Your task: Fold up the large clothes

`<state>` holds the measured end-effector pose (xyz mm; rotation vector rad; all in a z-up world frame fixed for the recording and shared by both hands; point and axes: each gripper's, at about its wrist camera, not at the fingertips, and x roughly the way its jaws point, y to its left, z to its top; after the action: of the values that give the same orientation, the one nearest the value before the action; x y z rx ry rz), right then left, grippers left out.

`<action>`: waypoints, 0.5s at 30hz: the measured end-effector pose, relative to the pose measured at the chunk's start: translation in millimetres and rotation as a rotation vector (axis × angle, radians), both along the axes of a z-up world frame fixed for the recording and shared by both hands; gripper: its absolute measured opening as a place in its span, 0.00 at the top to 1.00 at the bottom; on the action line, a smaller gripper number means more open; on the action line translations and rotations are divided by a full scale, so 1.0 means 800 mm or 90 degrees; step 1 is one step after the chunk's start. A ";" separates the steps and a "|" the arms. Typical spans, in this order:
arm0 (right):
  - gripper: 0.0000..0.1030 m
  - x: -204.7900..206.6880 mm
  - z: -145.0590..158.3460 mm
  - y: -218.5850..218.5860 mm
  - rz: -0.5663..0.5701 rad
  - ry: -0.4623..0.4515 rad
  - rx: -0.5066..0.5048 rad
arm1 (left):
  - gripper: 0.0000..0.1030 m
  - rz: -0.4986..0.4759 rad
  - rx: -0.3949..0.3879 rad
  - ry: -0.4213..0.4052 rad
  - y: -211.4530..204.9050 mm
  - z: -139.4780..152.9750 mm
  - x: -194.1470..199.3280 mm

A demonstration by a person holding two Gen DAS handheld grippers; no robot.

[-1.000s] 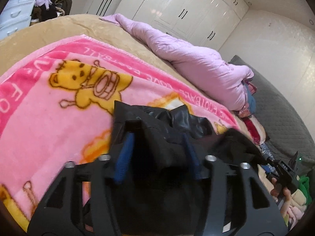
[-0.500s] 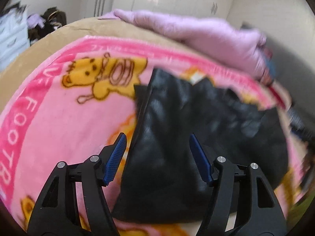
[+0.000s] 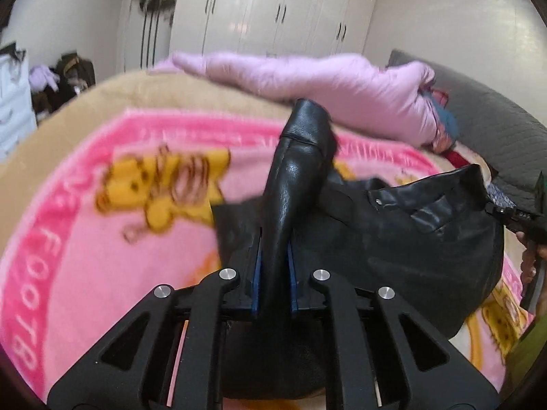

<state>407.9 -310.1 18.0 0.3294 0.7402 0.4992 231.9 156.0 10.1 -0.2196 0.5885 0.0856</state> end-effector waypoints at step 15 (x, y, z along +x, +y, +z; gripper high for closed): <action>0.81 0.078 -0.079 0.042 -0.067 0.058 -0.173 | 0.80 0.090 -0.029 0.110 0.042 -0.077 0.098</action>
<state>470.3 -276.2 -45.4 0.1372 0.8630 0.2807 310.1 189.6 -51.8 -0.2998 0.7470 0.2303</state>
